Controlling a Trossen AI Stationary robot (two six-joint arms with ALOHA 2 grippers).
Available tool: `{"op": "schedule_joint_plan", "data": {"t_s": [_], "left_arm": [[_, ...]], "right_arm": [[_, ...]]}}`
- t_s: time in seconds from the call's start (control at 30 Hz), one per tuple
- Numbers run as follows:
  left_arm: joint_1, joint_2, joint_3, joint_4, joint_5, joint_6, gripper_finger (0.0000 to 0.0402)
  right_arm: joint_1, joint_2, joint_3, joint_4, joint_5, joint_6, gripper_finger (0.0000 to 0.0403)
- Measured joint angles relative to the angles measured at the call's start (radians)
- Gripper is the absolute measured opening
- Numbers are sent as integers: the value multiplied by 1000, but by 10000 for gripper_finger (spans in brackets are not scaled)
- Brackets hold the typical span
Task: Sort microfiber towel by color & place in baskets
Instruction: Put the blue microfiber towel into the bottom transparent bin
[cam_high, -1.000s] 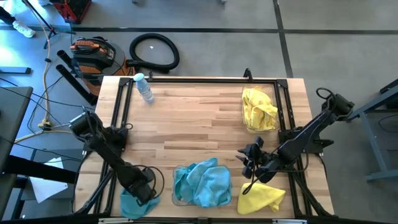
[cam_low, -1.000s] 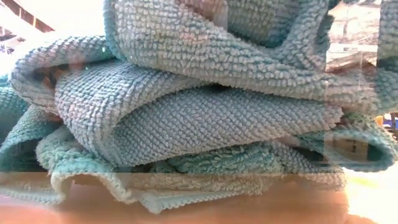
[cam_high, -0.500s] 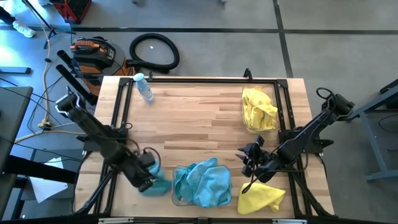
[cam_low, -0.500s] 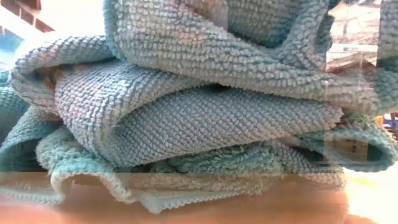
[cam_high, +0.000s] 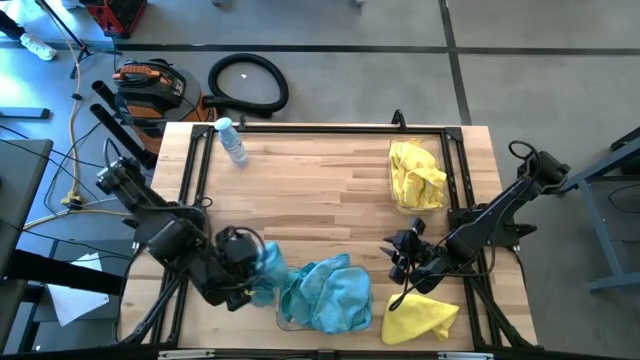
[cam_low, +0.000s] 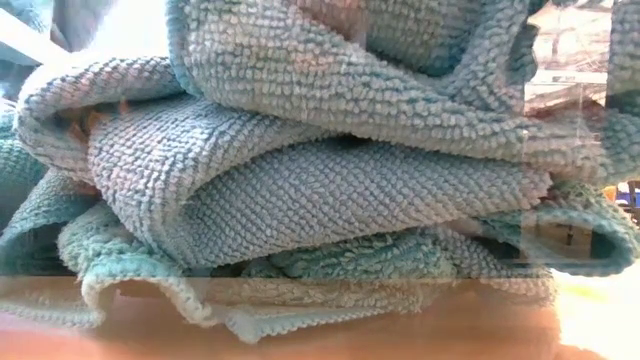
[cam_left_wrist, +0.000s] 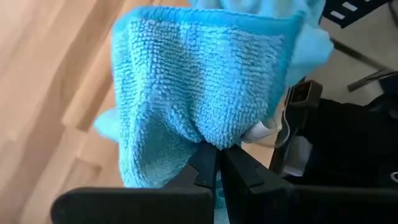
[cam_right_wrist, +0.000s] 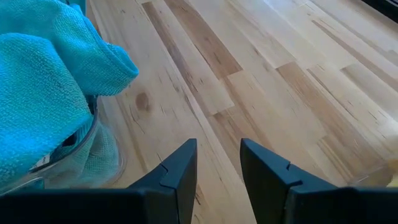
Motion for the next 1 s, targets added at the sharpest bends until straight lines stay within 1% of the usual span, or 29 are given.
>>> {"op": "schedule_joint_plan", "data": {"t_s": [0.2,0.33,0.5,0.63,0.77,0.93,1.0], "left_arm": [[63,163,259,-19,34,196,0],[95,255,417,-19,38,317,0],[127,341,568,-14,79,390,0],[134,385,670,-14,87,407,0],[128,399,728,-10,88,412,0],[118,399,728,-28,87,395,0],[113,397,707,-38,87,390,0]], "right_arm": [[0,0,0,-7,0,0,116],[0,0,0,-7,0,0,116],[0,0,0,-7,0,0,116],[0,0,0,-7,0,0,116],[0,0,0,-19,0,0,116],[0,0,0,-22,-6,0,116],[0,0,0,-22,-6,0,116]]}}
